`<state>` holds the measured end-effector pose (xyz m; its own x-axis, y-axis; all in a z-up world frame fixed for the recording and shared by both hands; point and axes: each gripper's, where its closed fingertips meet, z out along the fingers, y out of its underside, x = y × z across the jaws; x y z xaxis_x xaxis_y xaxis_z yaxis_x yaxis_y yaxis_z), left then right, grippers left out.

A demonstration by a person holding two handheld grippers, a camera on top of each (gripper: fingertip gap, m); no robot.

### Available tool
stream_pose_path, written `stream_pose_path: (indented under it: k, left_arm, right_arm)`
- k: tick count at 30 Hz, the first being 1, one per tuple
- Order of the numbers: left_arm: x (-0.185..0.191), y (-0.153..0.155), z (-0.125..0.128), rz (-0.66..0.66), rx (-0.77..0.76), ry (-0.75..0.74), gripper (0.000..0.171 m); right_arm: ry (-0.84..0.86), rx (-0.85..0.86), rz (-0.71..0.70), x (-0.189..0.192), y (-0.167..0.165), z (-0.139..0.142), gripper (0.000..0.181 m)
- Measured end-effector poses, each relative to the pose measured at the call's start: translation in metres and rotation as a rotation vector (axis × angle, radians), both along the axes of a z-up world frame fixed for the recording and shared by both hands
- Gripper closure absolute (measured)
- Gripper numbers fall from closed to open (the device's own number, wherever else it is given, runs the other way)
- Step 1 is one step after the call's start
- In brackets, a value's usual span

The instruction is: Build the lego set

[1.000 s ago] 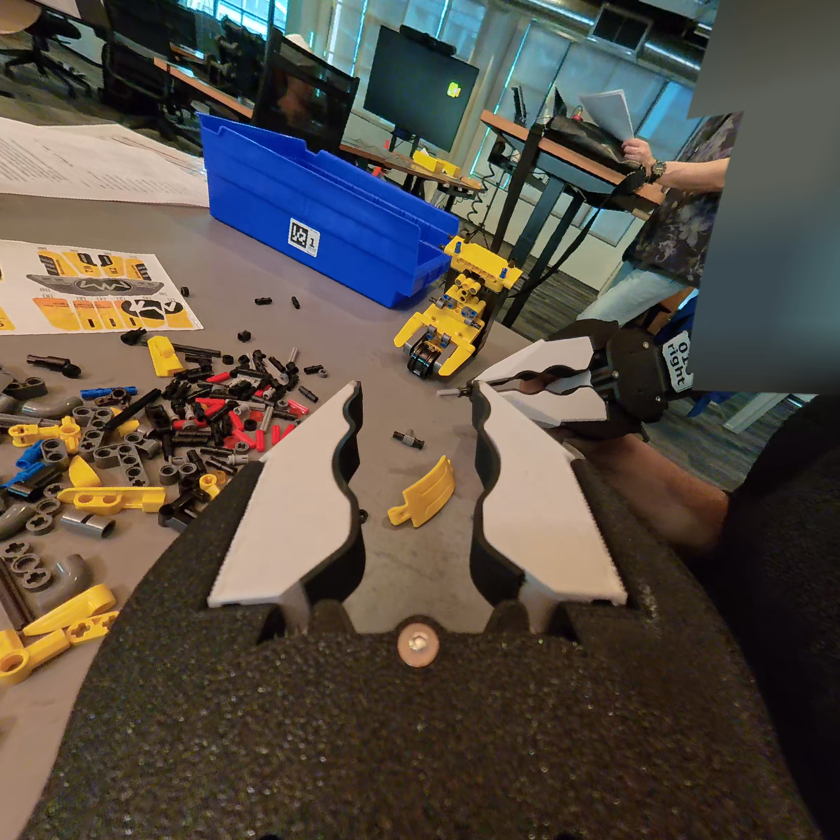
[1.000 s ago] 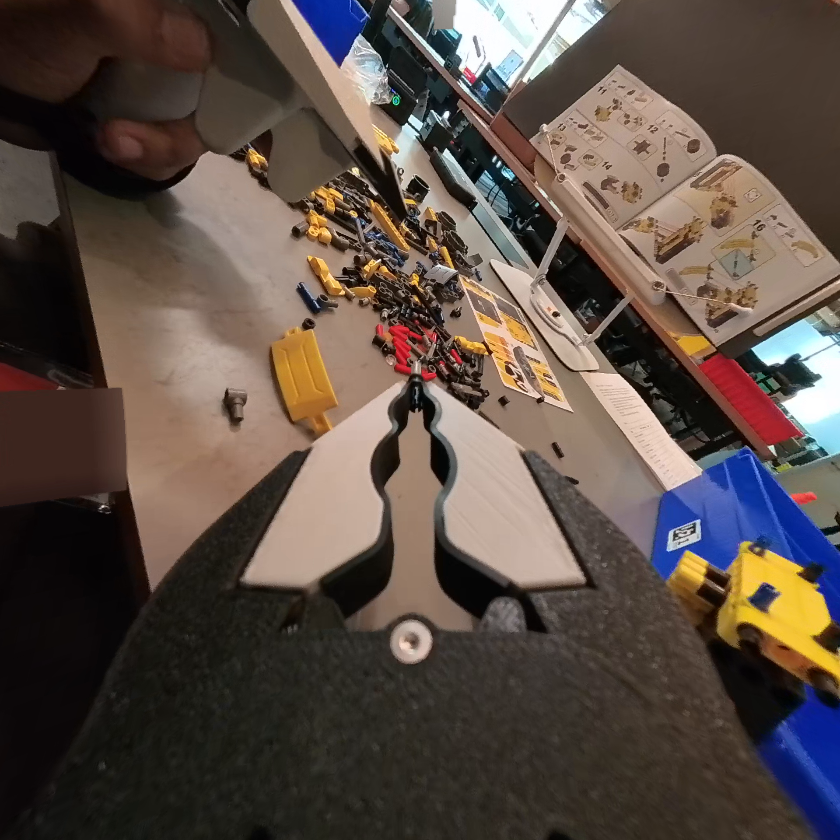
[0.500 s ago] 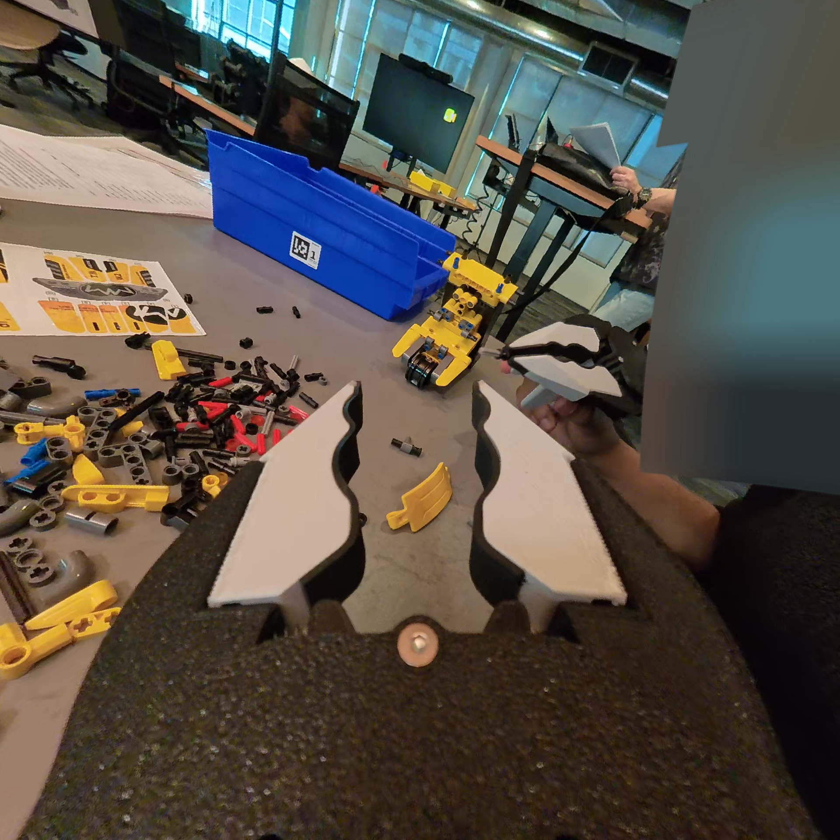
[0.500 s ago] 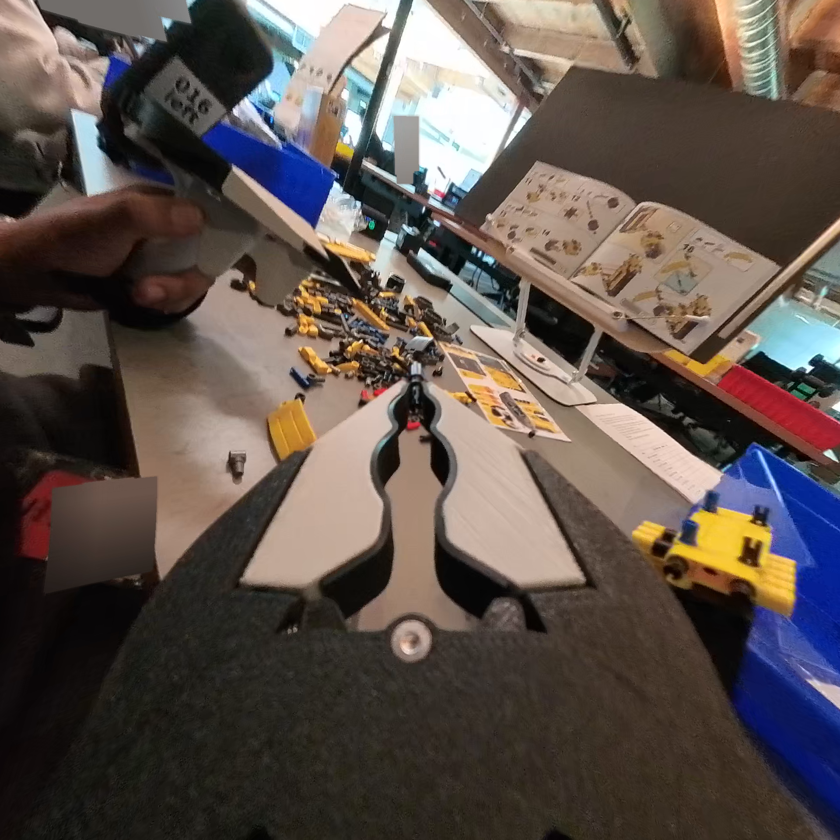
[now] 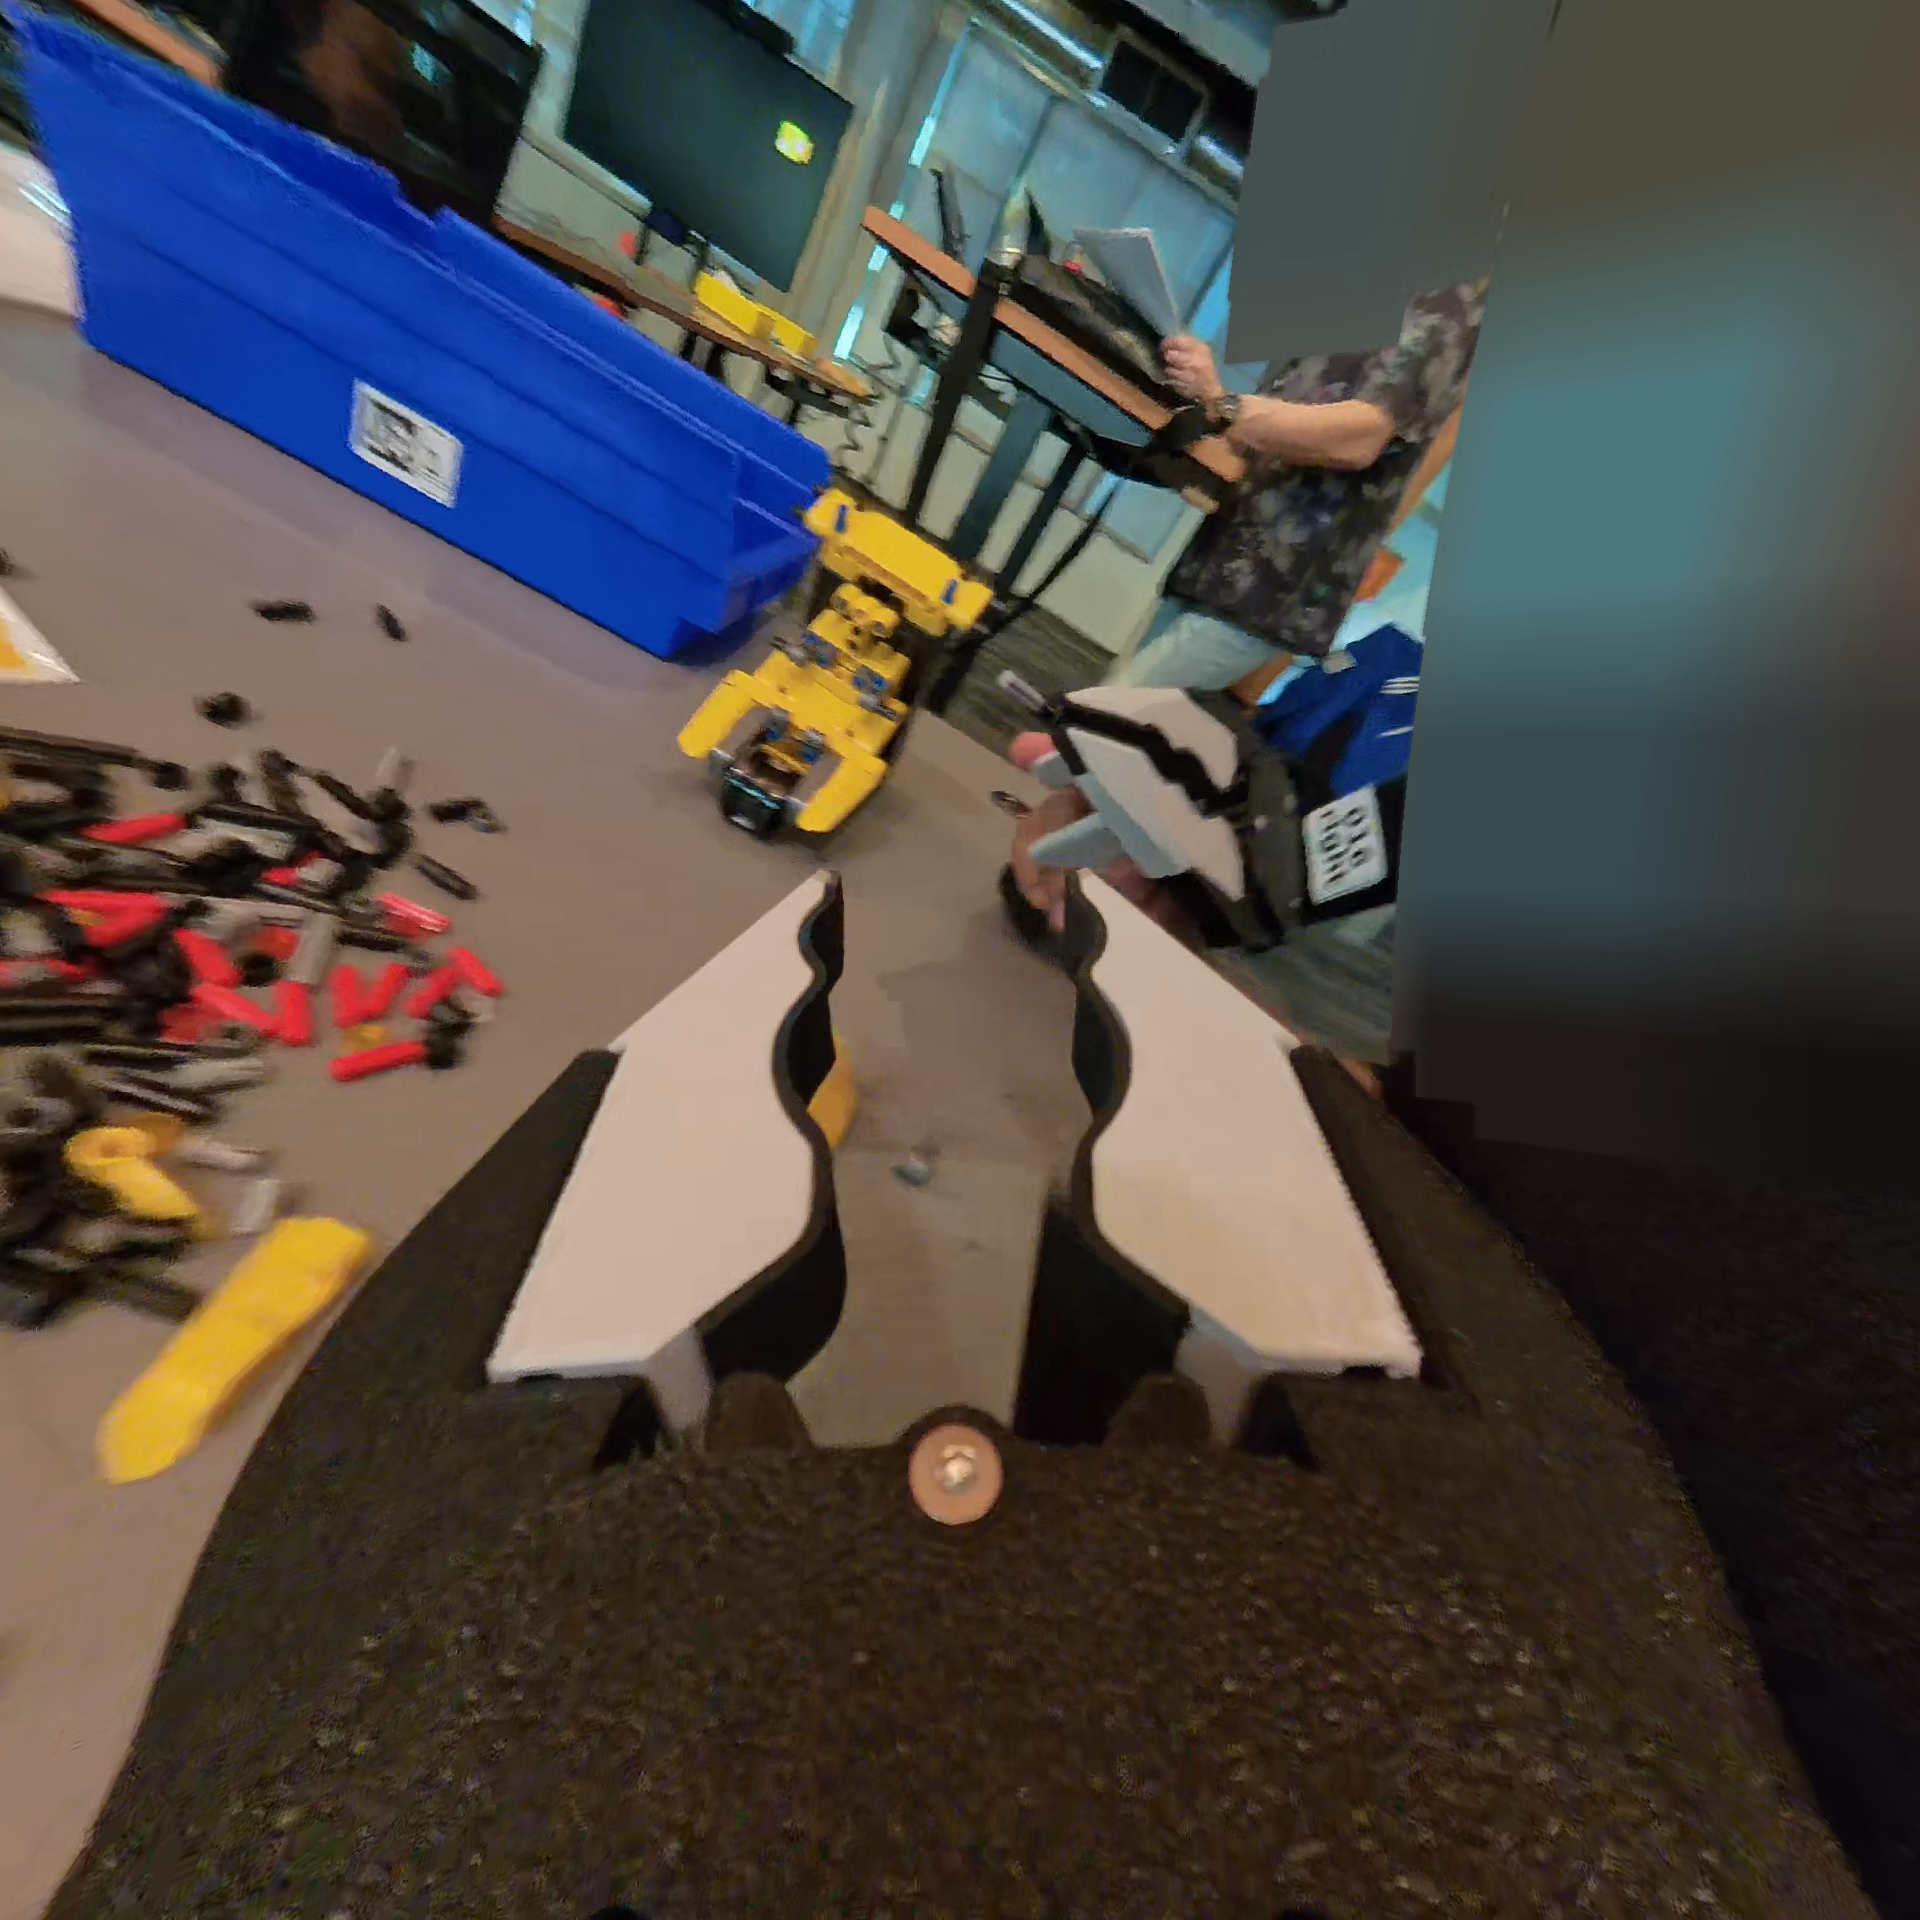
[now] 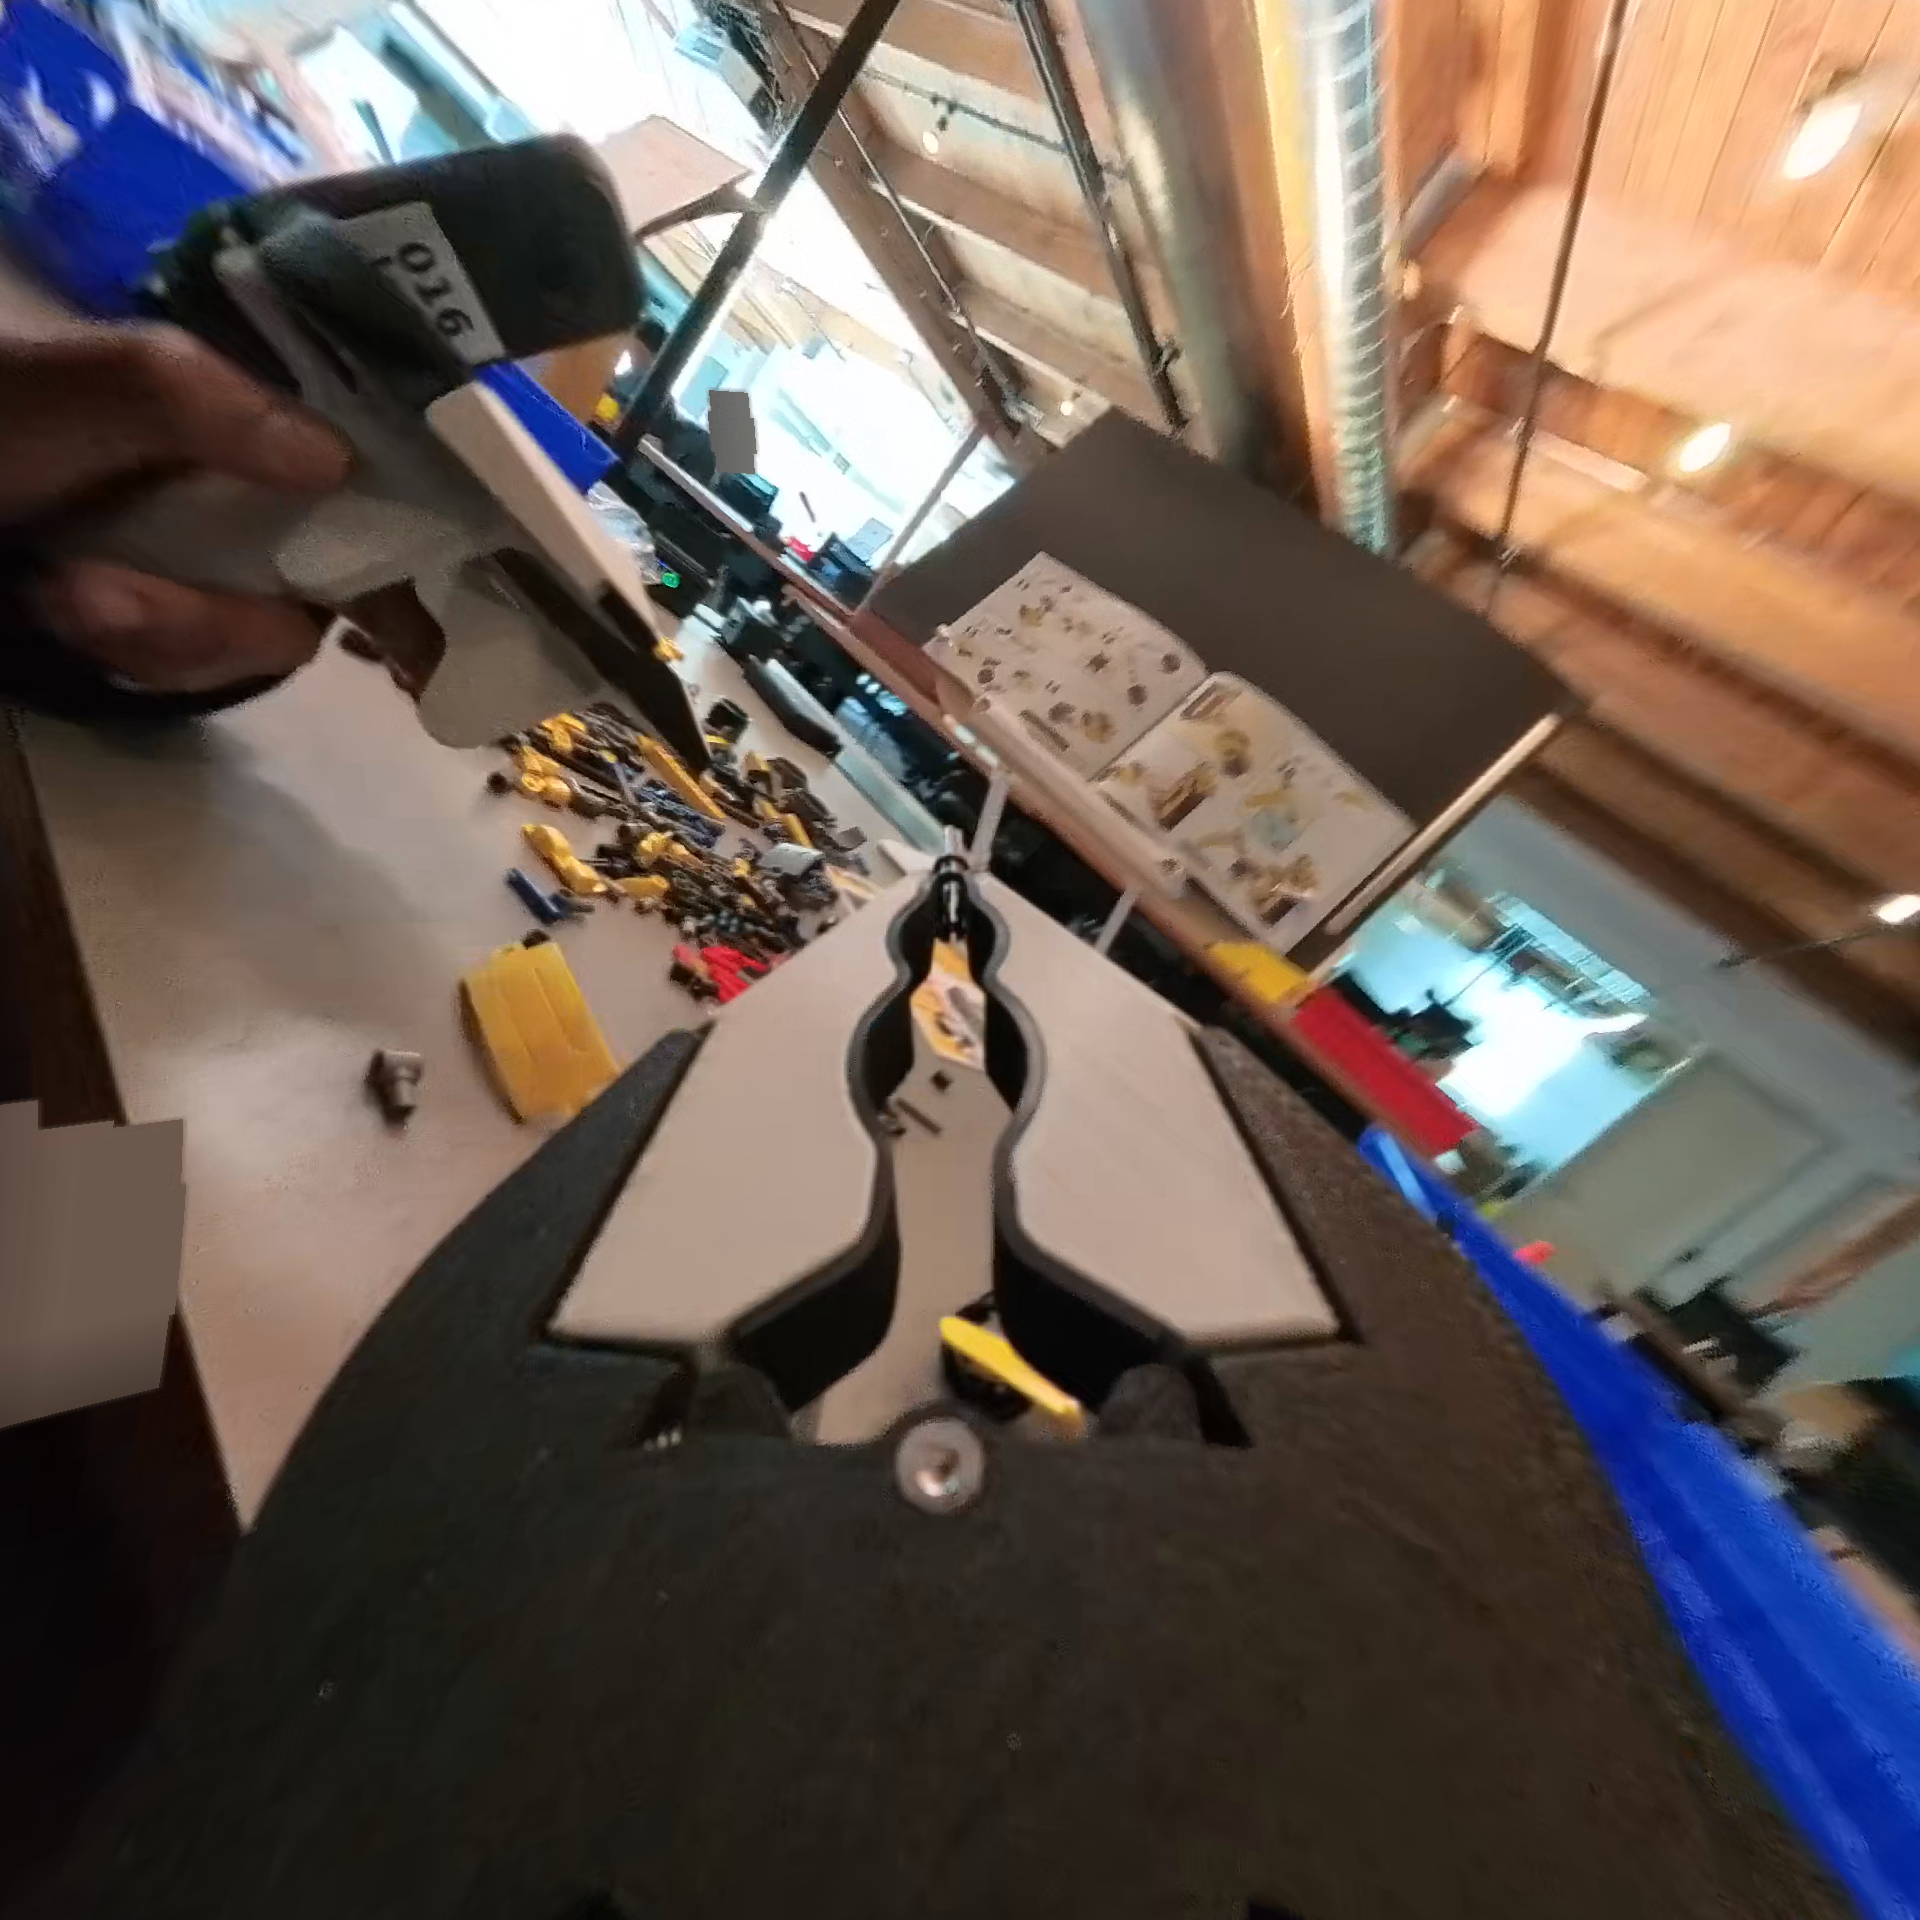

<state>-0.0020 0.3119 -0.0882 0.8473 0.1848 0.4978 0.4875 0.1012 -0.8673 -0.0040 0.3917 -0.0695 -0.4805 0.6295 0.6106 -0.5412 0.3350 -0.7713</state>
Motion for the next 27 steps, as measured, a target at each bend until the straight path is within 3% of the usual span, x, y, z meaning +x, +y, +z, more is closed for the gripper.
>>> stream_pose_path:
  k: [6,15,18,23,27]
  left_arm:
    - [0.018,0.022,0.010,-0.087,0.210,-0.257,0.148]
    - [0.032,0.034,0.010,-0.195,0.308,-0.427,0.148]
    - [0.035,0.035,0.012,-0.221,0.344,-0.463,0.159]
    - [0.032,0.030,0.013,-0.216,0.365,-0.458,0.166]
    - [0.024,0.018,0.016,-0.181,0.367,-0.431,0.166]
  right_arm:
    - [0.284,0.335,-0.137,0.014,-0.033,-0.013,0.178]
    - [0.428,0.444,-0.131,0.035,-0.051,-0.009,0.178]
    - [0.463,0.474,-0.141,0.037,-0.055,-0.011,0.178]
    - [0.392,0.437,-0.080,0.039,-0.054,-0.012,0.175]
    - [0.078,0.326,0.084,0.036,-0.052,-0.022,0.160]
